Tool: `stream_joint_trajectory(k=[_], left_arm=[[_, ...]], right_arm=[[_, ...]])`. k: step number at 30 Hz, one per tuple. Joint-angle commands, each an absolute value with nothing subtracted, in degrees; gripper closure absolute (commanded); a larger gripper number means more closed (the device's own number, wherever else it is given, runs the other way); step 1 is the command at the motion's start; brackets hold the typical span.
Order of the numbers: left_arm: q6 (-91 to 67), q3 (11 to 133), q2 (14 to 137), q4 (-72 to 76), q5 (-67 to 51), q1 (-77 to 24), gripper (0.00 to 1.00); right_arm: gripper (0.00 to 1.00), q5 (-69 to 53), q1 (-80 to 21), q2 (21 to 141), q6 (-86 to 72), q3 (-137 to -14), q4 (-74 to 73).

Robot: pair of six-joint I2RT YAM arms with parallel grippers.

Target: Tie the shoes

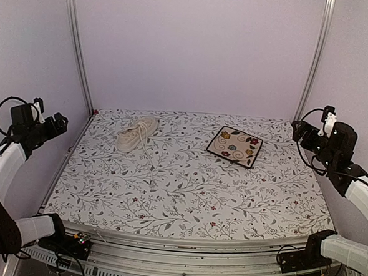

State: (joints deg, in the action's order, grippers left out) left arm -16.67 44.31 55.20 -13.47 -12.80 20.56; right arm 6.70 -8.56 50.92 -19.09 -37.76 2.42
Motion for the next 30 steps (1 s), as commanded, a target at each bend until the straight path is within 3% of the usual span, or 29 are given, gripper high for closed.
stream_joint_trajectory(k=[1, 8, 14, 19, 30], left_arm=[[-18.4, 44.0, 57.6, -12.6, -14.3, 20.7, 0.03], [-20.7, 44.6, 62.5, -12.5, -21.5, 19.2, 0.04], [-21.3, 46.8, 67.2, -9.8, -11.2, -1.3, 0.05], [-21.2, 54.1, 79.2, -9.9, -10.4, -10.5, 0.12], [-17.0, 76.6, 103.9, -19.6, 0.3, -13.6, 0.24]], right_arm=[[0.01, 10.1, -8.5, 45.8, -17.5, -37.2, -1.4], [0.01, 8.5, -8.5, 42.5, -20.9, -38.2, -5.8], [0.01, 2.9, -8.5, 45.0, -17.5, -39.6, -9.5], [0.01, -3.4, -8.5, 45.9, -19.1, -37.2, -6.8], [0.01, -8.5, -8.6, 46.2, -22.5, -33.9, -5.2]])
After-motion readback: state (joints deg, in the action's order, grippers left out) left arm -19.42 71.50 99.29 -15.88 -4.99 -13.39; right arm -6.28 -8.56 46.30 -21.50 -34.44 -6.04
